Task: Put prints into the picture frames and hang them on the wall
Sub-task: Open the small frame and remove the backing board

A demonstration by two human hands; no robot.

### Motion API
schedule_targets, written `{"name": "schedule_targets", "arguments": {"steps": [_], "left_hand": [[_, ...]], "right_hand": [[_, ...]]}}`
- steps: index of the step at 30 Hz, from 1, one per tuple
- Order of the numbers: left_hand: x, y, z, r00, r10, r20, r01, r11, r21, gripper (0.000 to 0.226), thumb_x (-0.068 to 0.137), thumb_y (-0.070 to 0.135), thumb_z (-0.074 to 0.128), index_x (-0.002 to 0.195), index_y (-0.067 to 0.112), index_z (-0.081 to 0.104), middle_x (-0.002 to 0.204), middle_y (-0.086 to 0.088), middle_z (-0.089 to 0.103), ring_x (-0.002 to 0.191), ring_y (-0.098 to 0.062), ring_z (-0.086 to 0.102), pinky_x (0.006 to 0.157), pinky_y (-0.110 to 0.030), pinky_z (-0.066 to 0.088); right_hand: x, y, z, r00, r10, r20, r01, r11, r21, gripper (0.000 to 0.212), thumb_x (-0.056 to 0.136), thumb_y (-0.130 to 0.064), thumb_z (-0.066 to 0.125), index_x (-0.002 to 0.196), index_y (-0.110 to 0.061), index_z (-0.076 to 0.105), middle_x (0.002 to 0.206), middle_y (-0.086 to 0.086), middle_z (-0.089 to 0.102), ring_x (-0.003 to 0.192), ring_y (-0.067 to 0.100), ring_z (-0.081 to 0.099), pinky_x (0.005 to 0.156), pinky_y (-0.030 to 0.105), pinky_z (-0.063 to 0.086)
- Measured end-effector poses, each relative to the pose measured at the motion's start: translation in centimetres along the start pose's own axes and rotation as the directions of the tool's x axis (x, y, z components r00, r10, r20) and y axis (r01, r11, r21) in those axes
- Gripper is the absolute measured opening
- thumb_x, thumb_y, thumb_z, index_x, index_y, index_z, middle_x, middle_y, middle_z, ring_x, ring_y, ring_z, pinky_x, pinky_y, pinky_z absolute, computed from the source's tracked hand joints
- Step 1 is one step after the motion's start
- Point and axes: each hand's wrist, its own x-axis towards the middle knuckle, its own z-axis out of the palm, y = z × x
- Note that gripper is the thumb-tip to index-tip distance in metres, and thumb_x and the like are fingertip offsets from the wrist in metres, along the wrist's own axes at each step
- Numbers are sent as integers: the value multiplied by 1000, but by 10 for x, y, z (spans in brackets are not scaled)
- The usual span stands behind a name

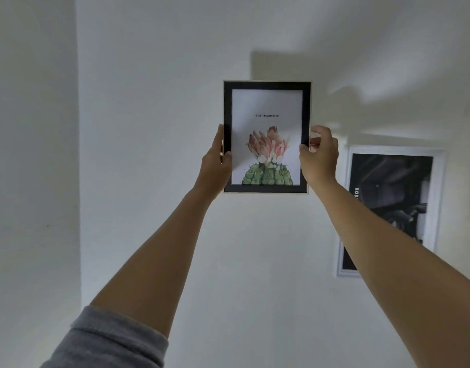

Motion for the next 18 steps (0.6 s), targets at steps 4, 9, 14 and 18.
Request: {"name": "schedule_targets", "arguments": {"steps": [4,9,14,18], "left_hand": [[-33,42,10,998,-46,-34,43,995,-89,58,96,7,31,147,31,14,125,-3,52,68,-11,49,61,-17,44],[-111,80,45,981,-192,-40,180,961,-211,60,95,4,33,145,35,20,132,-10,51,77,-7,55,63,-14,47],[-230,90,106,913,-409,-1,389,870,-302,60,95,1,33,143,36,25,137,-5,47,102,-10,57,88,-29,51],[-338,77,149,790,-603,106,606,744,-281,59,95,-1,33,144,31,26,138,-4,46,93,-7,56,87,-34,46]], "right_hand": [[-15,-8,-48,999,-23,36,21,999,42,39,88,-3,52,124,-14,46,112,10,46,93,16,48,64,0,35],[-62,5,-129,989,14,149,-28,995,96,40,89,-4,52,126,-16,43,120,7,50,94,10,50,63,0,39],[-149,50,-212,956,136,259,-178,973,147,40,90,-1,48,127,-16,42,98,-5,55,83,8,57,64,6,46],[-234,98,-279,849,353,392,-410,910,69,43,93,-8,47,131,-25,41,95,-13,52,72,-1,52,61,25,47]]}}
